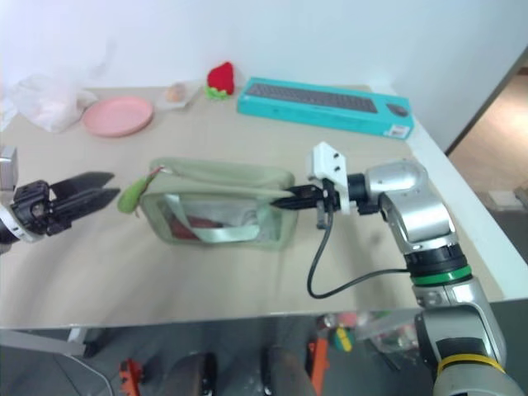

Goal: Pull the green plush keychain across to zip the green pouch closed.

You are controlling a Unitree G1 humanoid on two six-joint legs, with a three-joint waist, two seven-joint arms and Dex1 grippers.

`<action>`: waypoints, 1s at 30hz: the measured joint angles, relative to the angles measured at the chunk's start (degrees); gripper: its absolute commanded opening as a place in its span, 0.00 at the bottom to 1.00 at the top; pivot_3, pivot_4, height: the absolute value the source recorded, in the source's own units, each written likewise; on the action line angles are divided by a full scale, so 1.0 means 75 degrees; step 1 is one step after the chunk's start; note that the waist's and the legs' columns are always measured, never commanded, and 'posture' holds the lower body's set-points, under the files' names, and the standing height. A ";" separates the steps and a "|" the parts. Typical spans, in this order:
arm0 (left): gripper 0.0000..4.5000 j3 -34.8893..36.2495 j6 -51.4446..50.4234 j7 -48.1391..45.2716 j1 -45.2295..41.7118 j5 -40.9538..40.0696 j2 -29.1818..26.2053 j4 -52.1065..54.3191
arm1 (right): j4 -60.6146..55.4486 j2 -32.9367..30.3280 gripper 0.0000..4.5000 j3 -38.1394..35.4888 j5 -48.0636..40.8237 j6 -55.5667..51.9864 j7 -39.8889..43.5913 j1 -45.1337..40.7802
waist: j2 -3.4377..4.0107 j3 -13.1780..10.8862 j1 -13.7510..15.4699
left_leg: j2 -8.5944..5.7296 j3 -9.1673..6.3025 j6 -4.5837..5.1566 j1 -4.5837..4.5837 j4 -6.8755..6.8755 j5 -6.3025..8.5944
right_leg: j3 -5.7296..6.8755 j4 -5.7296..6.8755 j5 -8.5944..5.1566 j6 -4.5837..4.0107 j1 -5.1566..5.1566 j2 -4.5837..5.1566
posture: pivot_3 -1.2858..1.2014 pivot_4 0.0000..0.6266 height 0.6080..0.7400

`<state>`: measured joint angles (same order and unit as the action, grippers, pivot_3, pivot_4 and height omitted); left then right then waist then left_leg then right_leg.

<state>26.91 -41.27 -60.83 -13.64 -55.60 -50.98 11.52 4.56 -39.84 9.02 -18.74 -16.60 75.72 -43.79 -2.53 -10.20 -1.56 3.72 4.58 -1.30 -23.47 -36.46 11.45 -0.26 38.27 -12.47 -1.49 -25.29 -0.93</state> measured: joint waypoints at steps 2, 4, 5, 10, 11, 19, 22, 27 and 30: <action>0.69 -0.0023 0.0030 -0.0105 0.0030 0.0138 -0.0086 0.0068 | 0.0000 0.0027 0.00 0.0000 0.0017 0.0000 -0.0008 0.0000 | 0.0001 0.0000 -0.0001 | 0.0001 0.0000 0.0000 0.0005 0.0001 0.0000 | 0.0000 0.0001 0.0000 -0.0001 0.0001 -0.0003 | 0.52 0.24 1.00; 0.69 -0.0098 0.0040 -0.0107 0.0068 0.0292 -0.0085 0.0034 | 0.0000 0.0048 0.00 0.0000 0.0048 -0.0001 -0.0022 0.0000 | 0.0000 0.0000 0.0000 | 0.0004 -0.0004 -0.0001 0.0006 0.0001 -0.0001 | 0.0005 0.0003 0.0002 -0.0004 0.0002 -0.0007 | 0.52 0.24 1.00; 0.69 -0.0170 0.0056 -0.0112 0.0087 0.0376 -0.0085 0.0032 | 0.0000 0.0054 0.00 0.0000 0.0056 -0.0002 -0.0037 0.0000 | 0.0000 0.0000 0.0000 | 0.0004 -0.0004 -0.0002 0.0006 0.0001 -0.0002 | 0.0005 0.0003 0.0002 -0.0004 0.0002 -0.0007 | 0.52 0.24 1.00; 0.69 -0.0329 0.0175 -0.0119 0.0179 0.0630 -0.0063 -0.0003 | -0.0073 0.0067 0.00 -0.0001 0.0062 -0.0036 -0.0116 0.0033 | 0.0000 0.0000 -0.0005 | 0.0007 0.0000 -0.0002 0.0007 0.0001 -0.0002 | 0.0002 0.0003 0.0003 -0.0006 0.0001 -0.0009 | 0.52 0.24 1.00; 0.69 -0.0333 0.0192 -0.0119 0.0179 0.0679 -0.0061 -0.0025 | -0.0093 0.0067 0.00 -0.0003 0.0062 -0.0046 -0.0123 0.0041 | 0.0000 0.0000 -0.0005 | 0.0007 -0.0001 -0.0002 0.0007 0.0002 -0.0002 | 0.0002 0.0003 0.0003 -0.0006 0.0001 -0.0009 | 0.52 0.24 1.00; 0.27 -0.0518 0.0185 -0.0136 0.0178 0.0731 0.0055 -0.0163 | -0.0233 0.0055 0.00 -0.0021 0.0057 -0.0144 -0.0157 0.0091 | 0.0000 0.0000 -0.0007 | 0.0010 -0.0001 -0.0002 0.0008 0.0002 -0.0002 | 0.0001 0.0003 0.0003 -0.0007 0.0001 -0.0012 | 0.52 0.24 1.00; 0.04 -0.0547 0.0185 -0.0141 0.0157 0.0729 0.0063 -0.0186 | -0.0241 0.0055 0.00 -0.0021 0.0058 -0.0149 -0.0162 0.0092 | 0.0000 0.0000 -0.0009 | 0.0010 -0.0001 -0.0002 0.0008 0.0002 -0.0002 | 0.0001 0.0003 0.0002 -0.0007 0.0000 -0.0012 | 0.52 0.24 1.00; 0.01 -0.0551 0.0208 -0.0102 -0.0027 0.0734 0.0125 -0.0203 | -0.0244 0.0049 0.00 -0.0025 0.0060 -0.0156 -0.0183 0.0094 | 0.0000 0.0000 -0.0005 | 0.0009 -0.0002 -0.0002 0.0007 0.0002 -0.0002 | 0.0003 0.0003 0.0002 -0.0007 0.0001 -0.0012 | 0.52 0.24 1.00; 0.01 -0.0546 0.0179 0.0155 -0.0626 0.0589 0.0284 -0.0283 | -0.0276 0.0029 0.00 -0.0033 0.0060 -0.0161 -0.0227 0.0112 | 0.0000 0.0000 0.0004 | 0.0007 -0.0002 -0.0002 0.0007 0.0000 -0.0002 | 0.0001 0.0004 0.0004 -0.0005 0.0003 -0.0012 | 0.52 0.24 1.00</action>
<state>22.81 -39.93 -59.67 -18.33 -51.18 -48.85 9.39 2.48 -39.62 8.77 -18.29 -17.81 74.02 -42.95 -2.53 -10.19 -1.53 3.77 4.56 -1.32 -23.41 -36.46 11.43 -0.25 38.30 -12.44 -1.53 -25.27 -1.02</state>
